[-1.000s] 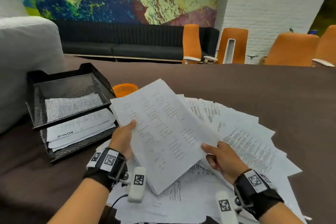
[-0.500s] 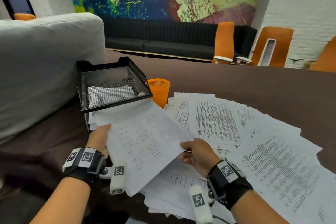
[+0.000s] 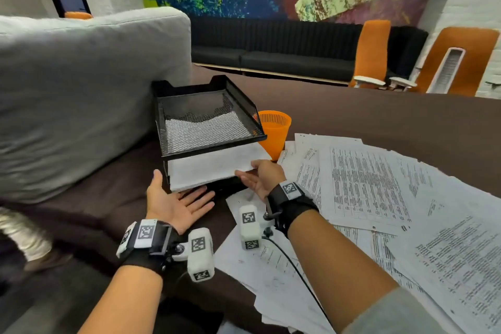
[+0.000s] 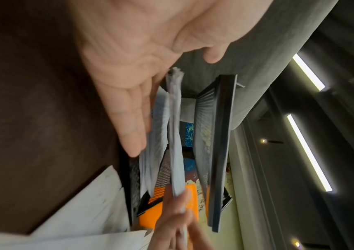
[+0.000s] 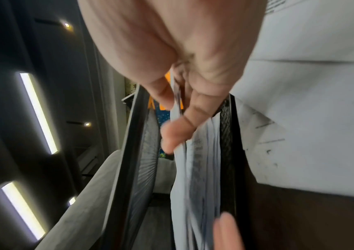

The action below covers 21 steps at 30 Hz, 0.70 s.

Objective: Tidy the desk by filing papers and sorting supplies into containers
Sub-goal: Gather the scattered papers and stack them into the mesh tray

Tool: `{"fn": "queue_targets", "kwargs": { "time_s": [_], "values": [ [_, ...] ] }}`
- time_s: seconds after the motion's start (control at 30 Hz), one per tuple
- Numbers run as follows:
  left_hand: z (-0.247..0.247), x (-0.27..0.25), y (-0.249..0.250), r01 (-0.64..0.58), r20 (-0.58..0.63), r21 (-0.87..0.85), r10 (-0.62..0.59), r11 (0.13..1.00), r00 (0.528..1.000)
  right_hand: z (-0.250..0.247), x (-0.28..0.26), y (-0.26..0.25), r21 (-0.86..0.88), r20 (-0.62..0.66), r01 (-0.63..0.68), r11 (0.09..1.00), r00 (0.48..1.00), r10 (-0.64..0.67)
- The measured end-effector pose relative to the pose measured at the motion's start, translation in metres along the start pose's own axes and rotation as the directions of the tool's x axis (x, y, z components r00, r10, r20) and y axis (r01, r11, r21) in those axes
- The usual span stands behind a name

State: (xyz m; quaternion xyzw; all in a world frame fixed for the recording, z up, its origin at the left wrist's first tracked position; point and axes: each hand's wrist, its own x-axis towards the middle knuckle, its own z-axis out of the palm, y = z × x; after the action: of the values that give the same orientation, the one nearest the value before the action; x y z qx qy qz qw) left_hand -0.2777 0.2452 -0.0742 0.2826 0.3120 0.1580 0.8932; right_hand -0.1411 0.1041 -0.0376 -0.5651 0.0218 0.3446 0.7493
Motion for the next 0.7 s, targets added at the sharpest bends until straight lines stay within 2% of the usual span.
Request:
{"fn": "queue_targets", "kwargs": {
  "time_s": [0.07,0.17,0.23,0.33,0.47,0.63,0.7],
  "values": [
    [0.003,0.004,-0.008,0.046,-0.04,-0.01,-0.046,0.999,0.998,-0.002,0.012,-0.002,-0.022,0.036,-0.031,0.999,0.999,0.032],
    [0.013,0.007,-0.017,0.085,-0.031,0.047,-0.084,0.995,0.996,-0.021,0.021,-0.003,-0.067,-0.028,-0.042,0.997,0.999,0.04],
    [0.022,0.009,-0.021,0.067,0.011,0.123,-0.069,0.99,0.998,-0.038,0.019,-0.004,-0.115,-0.074,0.004,0.993,0.997,-0.012],
    [0.04,0.008,-0.03,0.006,0.069,0.261,-0.025,0.965,0.997,-0.071,0.001,-0.008,-0.225,-0.09,0.136,0.965,0.983,-0.159],
    [0.068,0.001,-0.052,0.001,0.114,0.438,-0.057,0.899,0.992,-0.121,-0.036,-0.018,-0.36,-0.122,0.208,0.909,0.956,-0.267],
    [0.096,-0.011,-0.083,-0.011,0.169,0.628,-0.123,0.778,0.978,-0.169,-0.069,-0.03,-0.46,-0.23,0.209,0.863,0.91,-0.343],
    [0.109,-0.011,-0.094,-0.028,0.143,0.689,-0.097,0.724,0.985,-0.179,-0.077,-0.034,-0.482,-0.247,0.203,0.852,0.902,-0.355]
  ]
}}
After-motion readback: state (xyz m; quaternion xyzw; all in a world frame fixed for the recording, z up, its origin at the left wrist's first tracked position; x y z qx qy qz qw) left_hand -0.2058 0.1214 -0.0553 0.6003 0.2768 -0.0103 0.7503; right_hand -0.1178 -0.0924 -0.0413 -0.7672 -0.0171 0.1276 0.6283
